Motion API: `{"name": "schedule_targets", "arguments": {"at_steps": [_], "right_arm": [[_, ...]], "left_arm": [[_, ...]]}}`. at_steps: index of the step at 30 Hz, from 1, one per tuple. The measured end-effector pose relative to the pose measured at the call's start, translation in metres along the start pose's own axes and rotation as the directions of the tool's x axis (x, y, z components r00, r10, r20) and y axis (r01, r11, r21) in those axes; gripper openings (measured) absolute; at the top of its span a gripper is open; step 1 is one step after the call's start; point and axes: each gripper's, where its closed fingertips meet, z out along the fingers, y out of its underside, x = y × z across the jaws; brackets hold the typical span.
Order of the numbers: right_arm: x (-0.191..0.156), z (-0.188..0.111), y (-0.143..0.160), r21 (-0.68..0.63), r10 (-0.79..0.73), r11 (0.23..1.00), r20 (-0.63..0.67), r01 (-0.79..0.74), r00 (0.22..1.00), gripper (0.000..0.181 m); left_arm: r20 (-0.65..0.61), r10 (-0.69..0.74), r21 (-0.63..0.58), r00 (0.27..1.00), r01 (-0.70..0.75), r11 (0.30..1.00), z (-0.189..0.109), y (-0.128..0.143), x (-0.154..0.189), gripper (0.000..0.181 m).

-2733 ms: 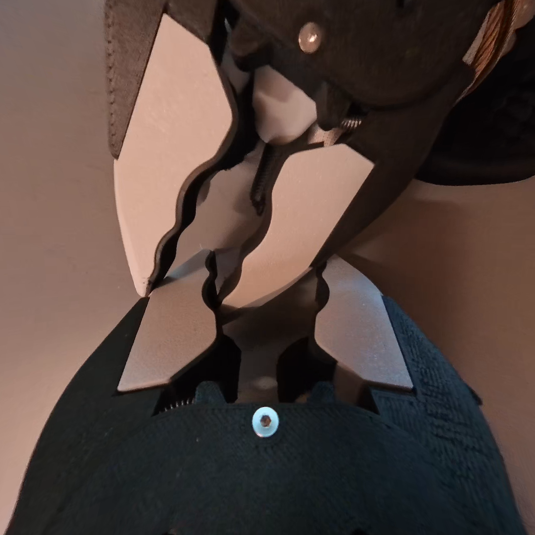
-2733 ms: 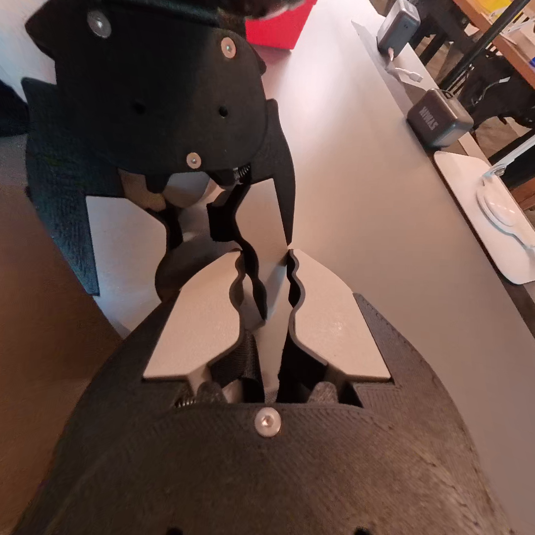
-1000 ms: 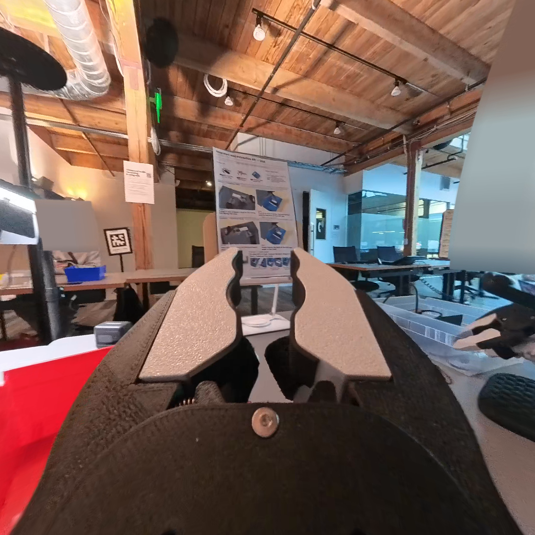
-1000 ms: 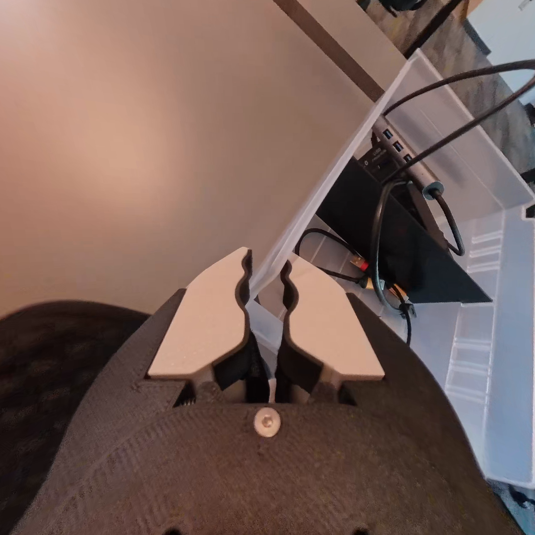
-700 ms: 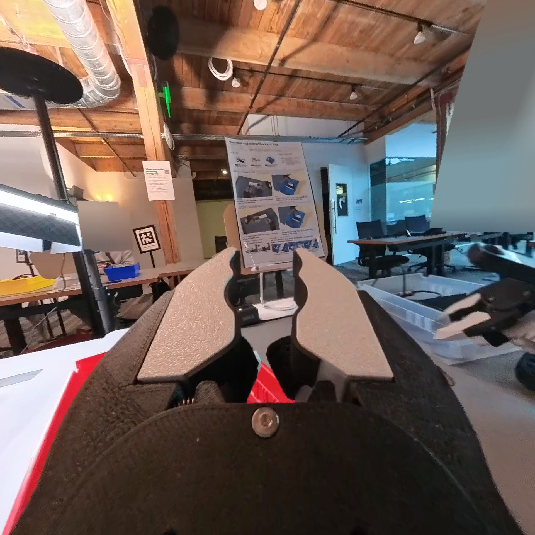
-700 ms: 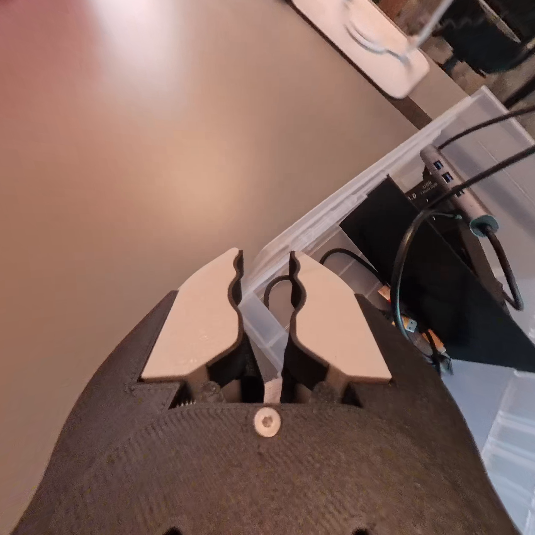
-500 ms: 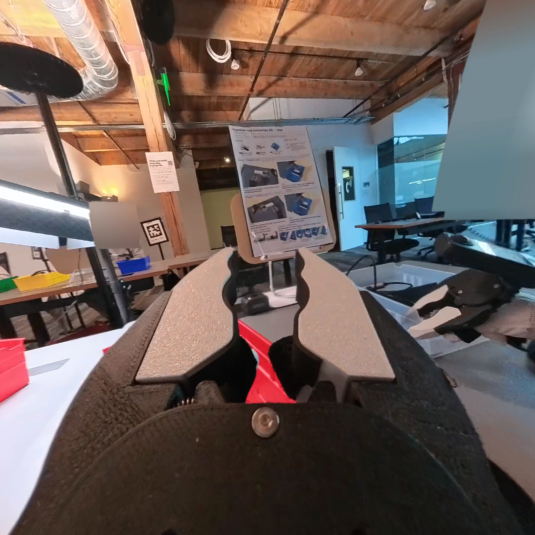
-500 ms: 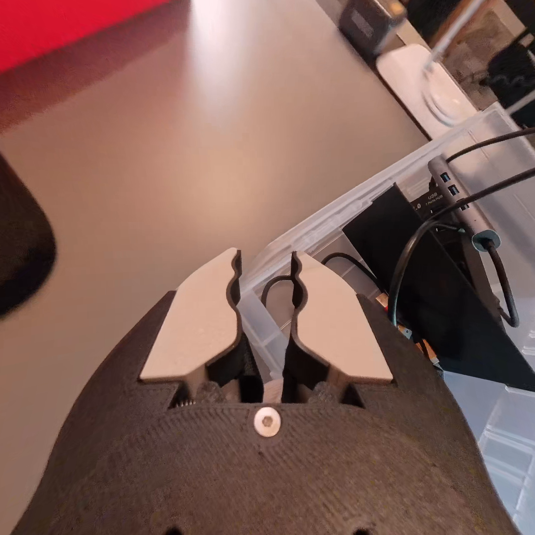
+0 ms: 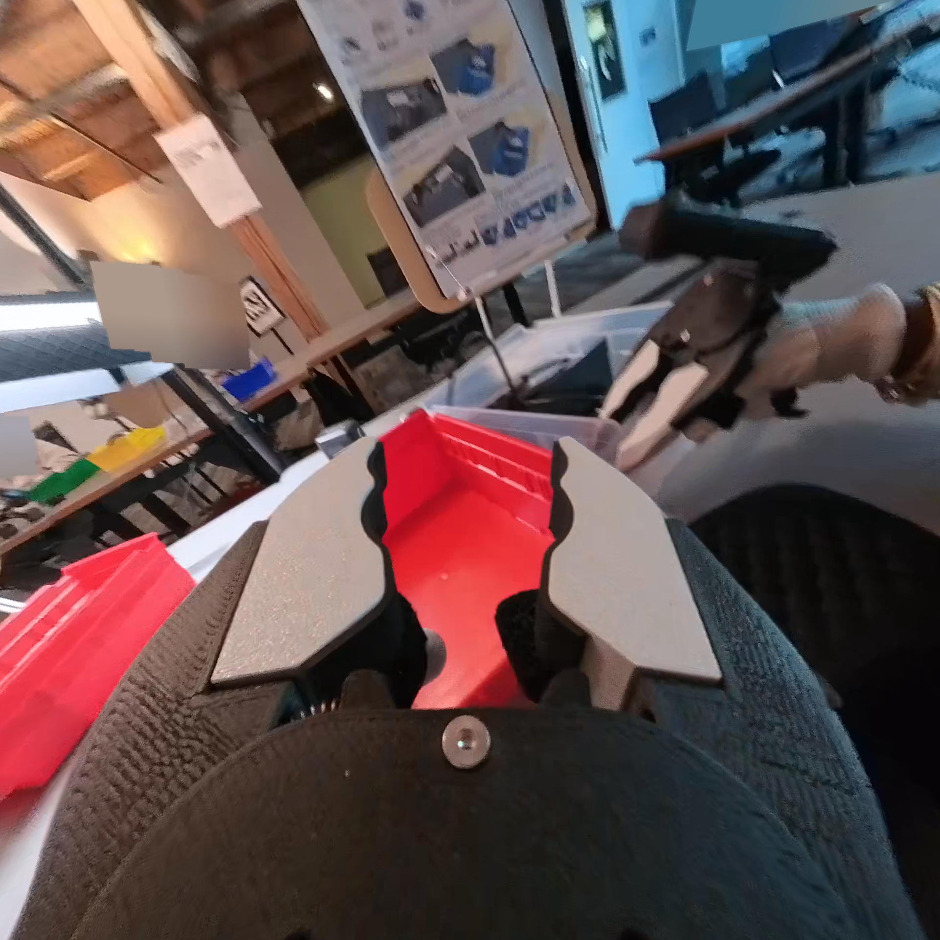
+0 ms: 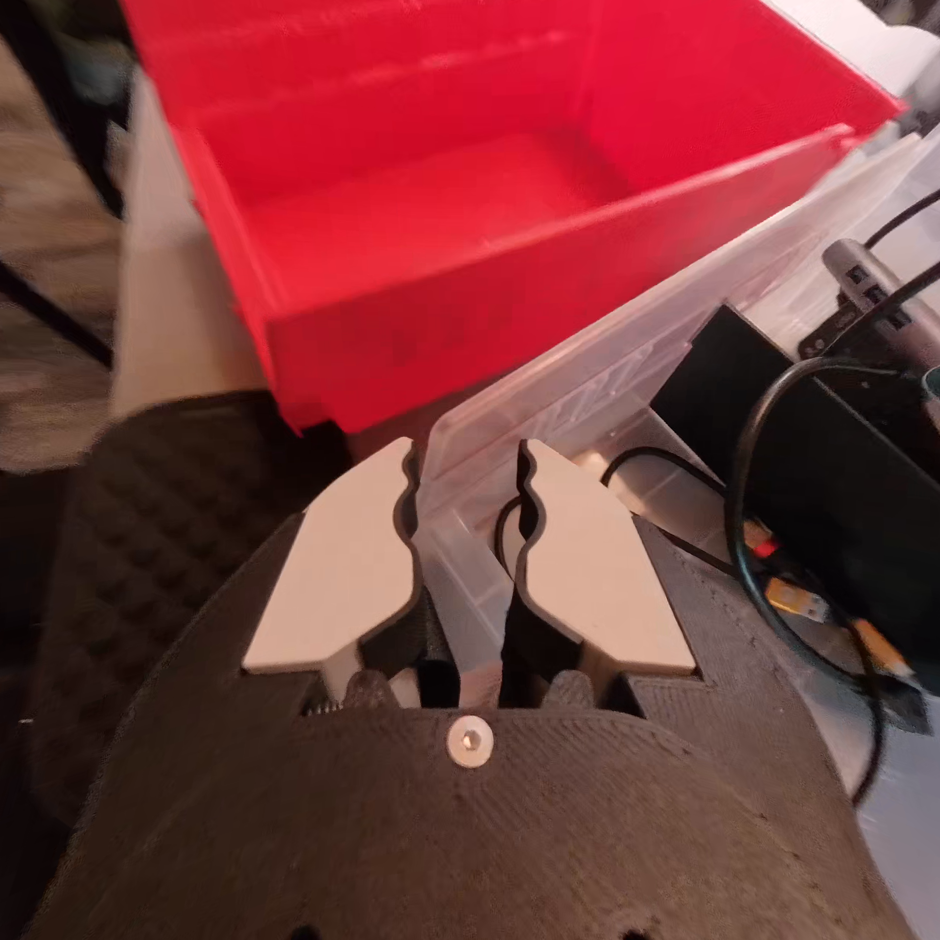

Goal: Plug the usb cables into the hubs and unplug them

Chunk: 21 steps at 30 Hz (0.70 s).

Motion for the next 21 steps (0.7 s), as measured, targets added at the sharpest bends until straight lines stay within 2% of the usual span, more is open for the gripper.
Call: {"name": "schedule_targets", "arguments": {"at_steps": [3, 6, 8, 9, 14, 16, 19, 21], "right_arm": [[-0.011, -0.026, -0.036, 0.269, 0.073, 0.958, 0.102, -0.098, 0.992, 0.037], [-0.014, -0.081, -0.058, 0.516, 0.045, 0.854, 0.063, -0.071, 0.997, 0.049], [-0.021, -0.117, -0.056, 0.612, 0.018, 0.791, 0.011, -0.021, 1.000, 0.058], [-0.024, -0.132, -0.051, 0.641, 0.011, 0.768, -0.020, 0.004, 1.000, 0.066], [-0.032, -0.189, -0.010, 0.690, 0.023, 0.718, -0.156, 0.092, 0.987, 0.069], [-0.028, -0.204, 0.005, 0.694, 0.067, 0.715, -0.195, 0.089, 0.979, 0.068], [-0.023, -0.222, 0.020, 0.701, 0.112, 0.709, -0.229, 0.084, 0.967, 0.068], [-0.020, -0.231, 0.026, 0.699, 0.125, 0.709, -0.254, 0.093, 0.959, 0.067]], "left_arm": [[-0.120, 0.034, -0.176, 0.992, -0.055, 0.983, 0.003, 0.034, 0.014, 0.068], [-0.202, 0.096, -0.386, 0.975, -0.170, 0.907, 0.008, 0.078, 0.017, 0.068], [-0.285, 0.089, -0.483, 0.955, -0.223, 0.847, 0.011, 0.106, 0.024, 0.065], [-0.317, 0.094, -0.521, 0.944, -0.256, 0.814, 0.013, 0.118, 0.026, 0.065], [-0.384, 0.158, -0.652, 0.910, -0.388, 0.651, 0.015, 0.165, 0.021, 0.058], [-0.416, 0.159, -0.665, 0.895, -0.419, 0.618, 0.018, 0.177, 0.024, 0.054], [-0.452, 0.147, -0.707, 0.880, -0.454, 0.543, 0.016, 0.198, 0.026, 0.038], [-0.454, 0.181, -0.693, 0.872, -0.473, 0.544, 0.021, 0.198, 0.024, 0.037]]}}
